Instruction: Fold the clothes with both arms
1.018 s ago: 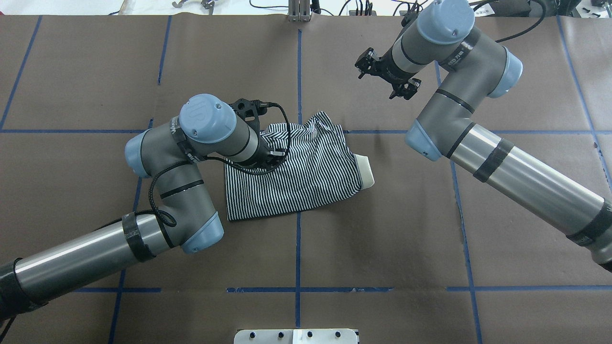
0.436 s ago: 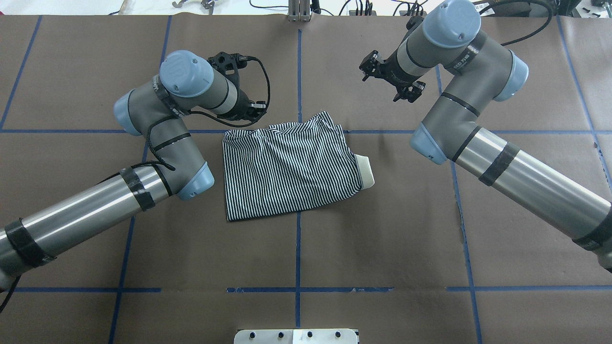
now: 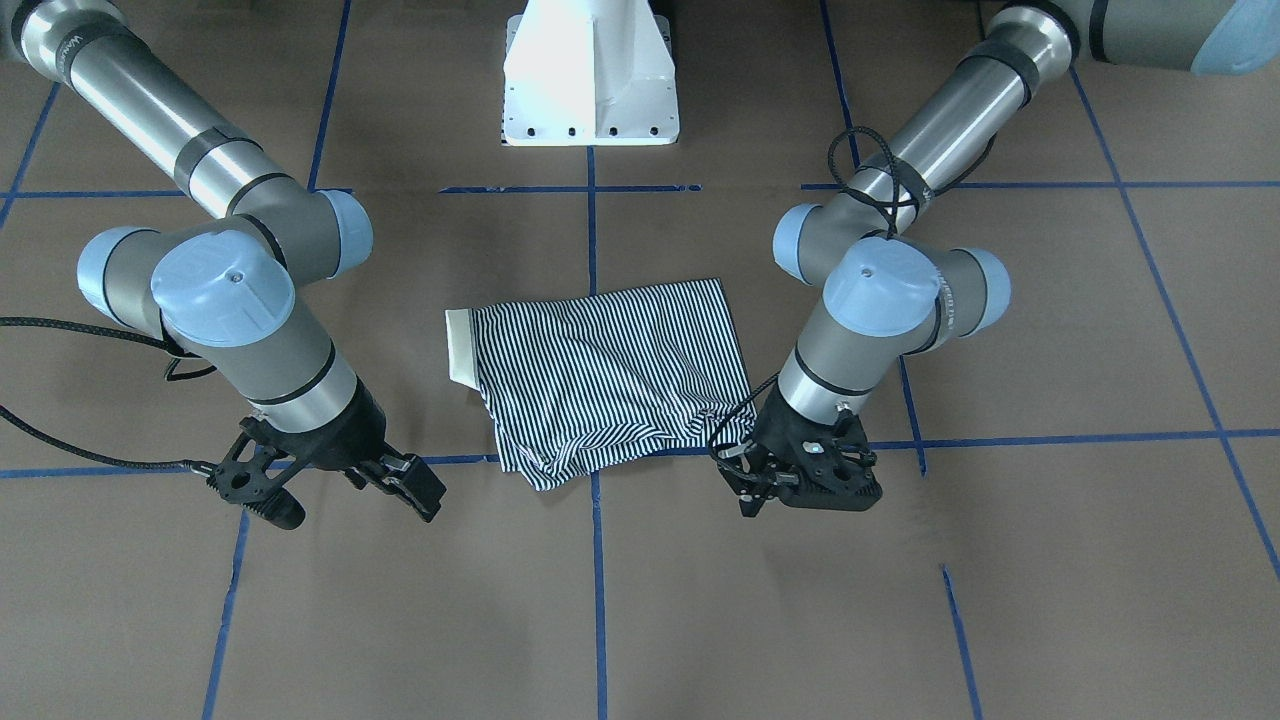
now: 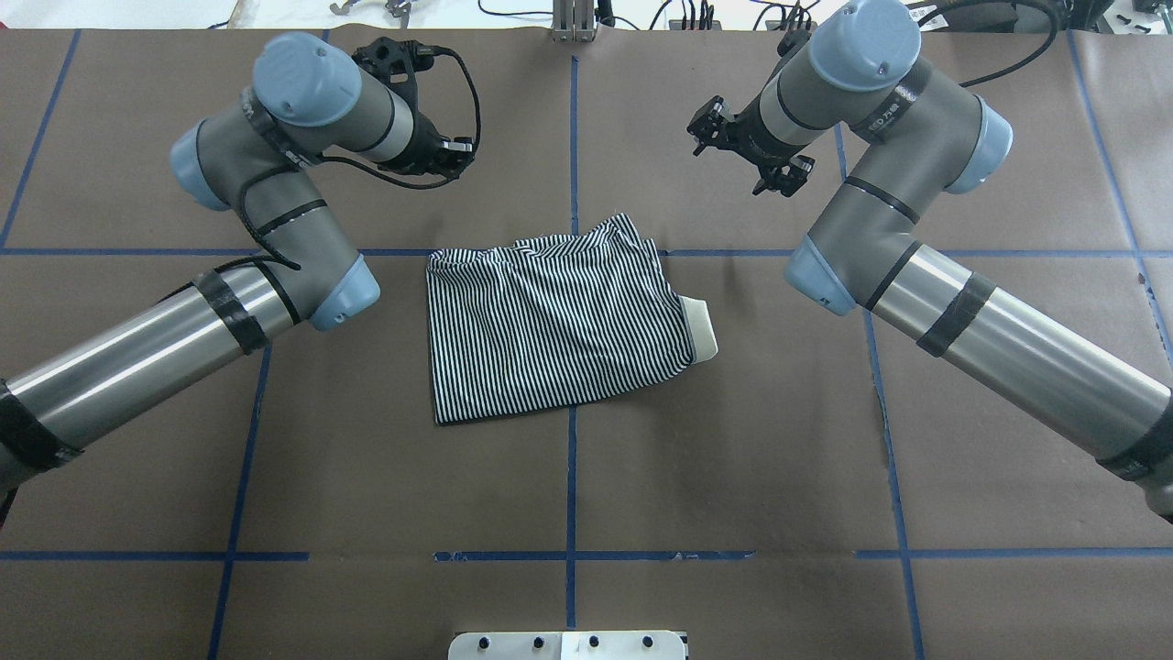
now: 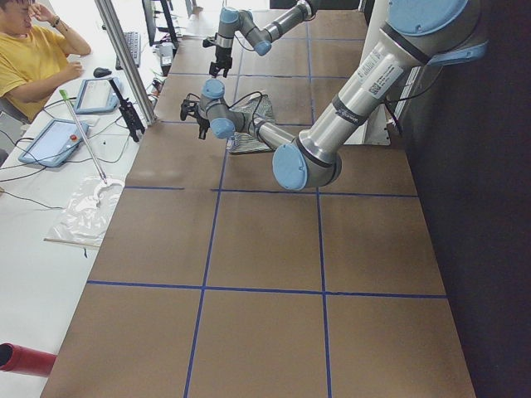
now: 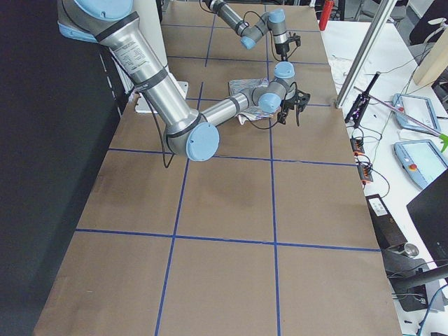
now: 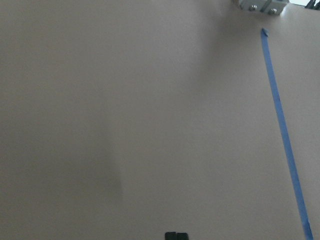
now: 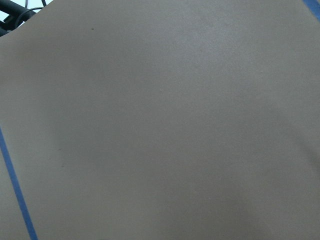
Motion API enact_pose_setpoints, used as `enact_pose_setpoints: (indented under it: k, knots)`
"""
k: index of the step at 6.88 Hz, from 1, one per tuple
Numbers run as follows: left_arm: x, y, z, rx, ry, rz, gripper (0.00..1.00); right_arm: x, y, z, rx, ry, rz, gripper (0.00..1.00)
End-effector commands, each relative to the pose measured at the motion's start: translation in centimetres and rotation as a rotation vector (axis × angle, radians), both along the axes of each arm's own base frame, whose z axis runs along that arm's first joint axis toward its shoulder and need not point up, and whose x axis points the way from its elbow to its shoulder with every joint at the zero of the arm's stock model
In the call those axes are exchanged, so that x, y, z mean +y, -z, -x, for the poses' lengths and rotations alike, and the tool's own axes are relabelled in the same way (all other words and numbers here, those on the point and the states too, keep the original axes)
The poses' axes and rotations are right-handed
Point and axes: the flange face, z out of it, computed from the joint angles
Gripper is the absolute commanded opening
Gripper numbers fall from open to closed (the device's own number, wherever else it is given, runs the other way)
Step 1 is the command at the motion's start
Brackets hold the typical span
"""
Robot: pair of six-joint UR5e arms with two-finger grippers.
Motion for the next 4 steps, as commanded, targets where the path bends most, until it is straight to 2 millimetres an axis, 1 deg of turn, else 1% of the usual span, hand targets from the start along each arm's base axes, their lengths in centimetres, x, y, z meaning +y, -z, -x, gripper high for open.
enact_pose_setpoints:
  k: [1, 2, 3, 4]
  knots:
    - [-0.3, -4.5, 8.2, -0.028, -0.019, -0.045, 0.00, -2.8, -2.5, -7.9, -0.016, 0.044, -0.028, 1.00]
    - [-0.1, -7.1, 12.9, -0.037, -0.056, -0.073, 0.00, -1.8, -3.8, -10.5, -0.035, 0.083, -0.045, 1.00]
    - [-0.6, -8.6, 16.3, -0.043, -0.059, -0.079, 0.00, -1.0, -2.0, -10.7, -0.050, 0.082, -0.066, 1.00]
    - [-0.6, -11.0, 20.3, -0.077, -0.071, -0.119, 0.00, 1.0, -4.3, -12.1, -0.049, 0.091, -0.057, 1.00]
